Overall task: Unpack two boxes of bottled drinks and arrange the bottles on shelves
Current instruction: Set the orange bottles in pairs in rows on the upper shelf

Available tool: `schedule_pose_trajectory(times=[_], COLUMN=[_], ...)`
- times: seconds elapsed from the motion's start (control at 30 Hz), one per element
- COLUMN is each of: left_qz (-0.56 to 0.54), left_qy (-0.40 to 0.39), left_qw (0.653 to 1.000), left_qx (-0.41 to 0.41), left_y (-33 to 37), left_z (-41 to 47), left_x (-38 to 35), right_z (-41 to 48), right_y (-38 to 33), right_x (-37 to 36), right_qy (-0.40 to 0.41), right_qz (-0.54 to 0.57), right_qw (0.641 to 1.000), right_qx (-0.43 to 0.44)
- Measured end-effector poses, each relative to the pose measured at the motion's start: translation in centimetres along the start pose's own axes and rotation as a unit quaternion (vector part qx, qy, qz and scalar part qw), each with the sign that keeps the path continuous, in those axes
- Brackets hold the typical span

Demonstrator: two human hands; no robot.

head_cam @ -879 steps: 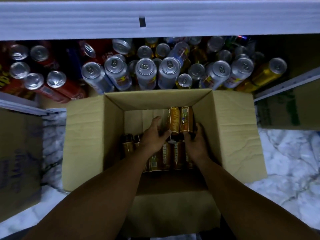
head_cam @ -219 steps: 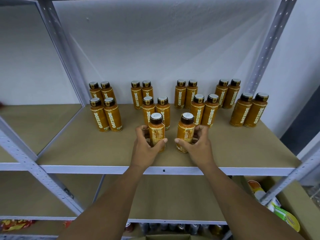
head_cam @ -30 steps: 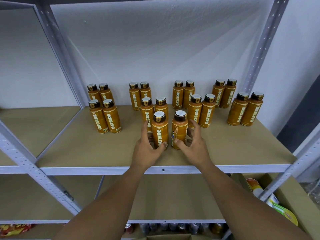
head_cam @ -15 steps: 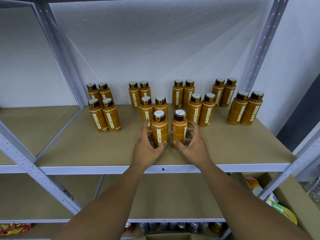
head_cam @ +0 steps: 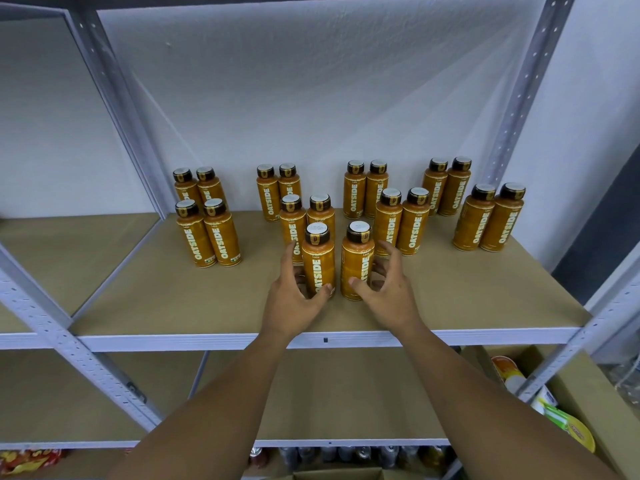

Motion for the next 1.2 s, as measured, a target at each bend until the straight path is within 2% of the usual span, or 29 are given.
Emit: schedule_pose_trajectory(times=[1.2], left_qz=[-0.018], left_qy=[-0.004], left_qw=[1.000], left_qx=[0.004], left_y=[0.13], left_z=[-0.11], left_x=[0.15], right_z=[0.09], right_y=[-0.22], right_x=[0.15], right_qy=[-0.001], right_qz=[-0.002], right_qw=[1.000], right_qx=[-0.004])
Point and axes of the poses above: each hand's wrist, its own z-axis towards the middle knuckle, its own x-axis out of the back of the hand, y = z × x, the point moved 10 cm from there along z, towards the middle knuckle, and after that the axes turned 8 degrees about -z, right-handed, at the moved point
